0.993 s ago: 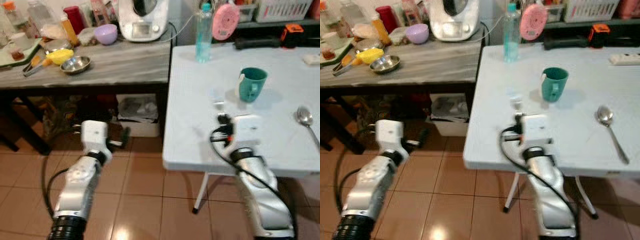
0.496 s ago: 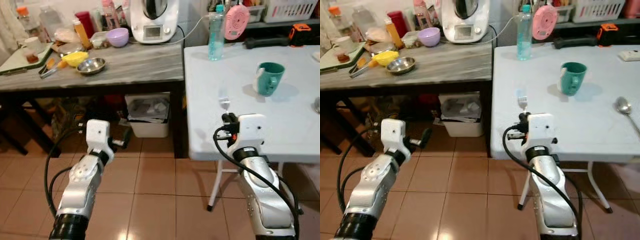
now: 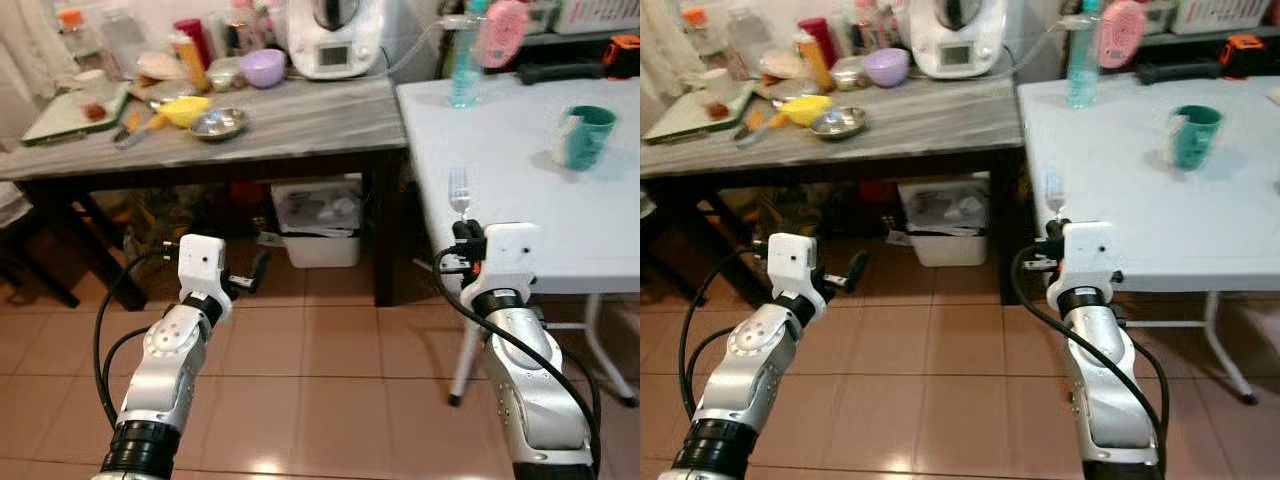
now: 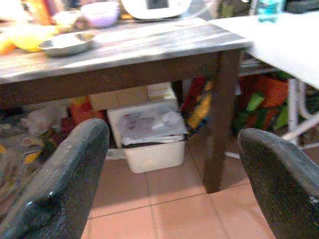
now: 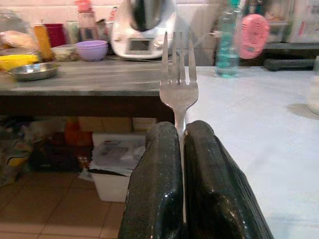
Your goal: Setting the table
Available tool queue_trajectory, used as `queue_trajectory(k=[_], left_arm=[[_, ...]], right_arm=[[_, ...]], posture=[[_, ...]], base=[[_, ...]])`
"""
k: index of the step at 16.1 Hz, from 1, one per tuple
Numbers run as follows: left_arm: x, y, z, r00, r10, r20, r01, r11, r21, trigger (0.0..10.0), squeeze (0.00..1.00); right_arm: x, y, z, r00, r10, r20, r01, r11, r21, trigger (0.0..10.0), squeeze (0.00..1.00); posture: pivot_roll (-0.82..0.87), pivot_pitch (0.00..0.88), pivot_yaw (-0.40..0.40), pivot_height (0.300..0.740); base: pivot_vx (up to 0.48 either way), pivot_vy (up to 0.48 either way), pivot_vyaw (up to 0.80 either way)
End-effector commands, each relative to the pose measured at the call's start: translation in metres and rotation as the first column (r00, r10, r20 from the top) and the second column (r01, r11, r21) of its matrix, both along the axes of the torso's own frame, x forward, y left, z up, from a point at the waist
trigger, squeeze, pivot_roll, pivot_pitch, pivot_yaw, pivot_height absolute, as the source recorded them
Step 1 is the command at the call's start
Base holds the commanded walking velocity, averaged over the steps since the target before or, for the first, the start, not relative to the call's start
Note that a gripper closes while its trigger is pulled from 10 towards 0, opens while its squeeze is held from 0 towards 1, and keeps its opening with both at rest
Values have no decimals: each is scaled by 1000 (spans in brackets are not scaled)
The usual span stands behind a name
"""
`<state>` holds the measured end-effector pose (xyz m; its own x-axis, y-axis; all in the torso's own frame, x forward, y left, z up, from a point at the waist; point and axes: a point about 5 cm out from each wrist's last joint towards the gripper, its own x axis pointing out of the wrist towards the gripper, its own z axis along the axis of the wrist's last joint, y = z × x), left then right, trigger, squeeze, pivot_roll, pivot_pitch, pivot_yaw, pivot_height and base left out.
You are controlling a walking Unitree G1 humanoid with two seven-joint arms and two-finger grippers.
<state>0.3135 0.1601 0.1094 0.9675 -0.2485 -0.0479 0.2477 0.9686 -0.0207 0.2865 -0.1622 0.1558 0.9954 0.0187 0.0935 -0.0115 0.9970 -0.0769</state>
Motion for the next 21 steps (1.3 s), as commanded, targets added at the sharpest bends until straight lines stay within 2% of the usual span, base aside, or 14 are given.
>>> queue_trajectory(k=[1,2,10,13,15,21], left_arm=[[0,12,0,999,33,-2,-33,999,21,10000,0],[0,12,0,999,33,-3,-33,999,16,10000,0],[-1,7,2,999,37,27,-37,999,6,10000,0],[-7,8,1,998,45,45,-45,999,-4,10000,0],[-20,16,-7,998,59,33,-59,998,0,10000,0],[-52,27,-23,998,61,-12,-61,997,37,10000,0]], right_arm=[[2,11,5,999,40,20,-40,999,12,10000,0],[2,11,5,999,39,20,-40,999,11,10000,0],[5,11,6,999,40,30,-41,999,8,10000,0],[-4,4,4,999,28,37,-28,1000,-9,10000,0],[-18,-7,-4,1000,-3,13,3,1000,-21,10000,0],[-43,-17,-18,999,-31,-37,29,998,-59,10000,0]], posture=[[-64,24,121,740],[-63,24,121,740],[-61,3,115,740],[-67,0,111,740],[-73,0,111,740],[-79,0,115,740]], base=[[0,480,0],[0,472,0],[0,0,0],[0,0,0],[0,0,0],[0,0,0]])
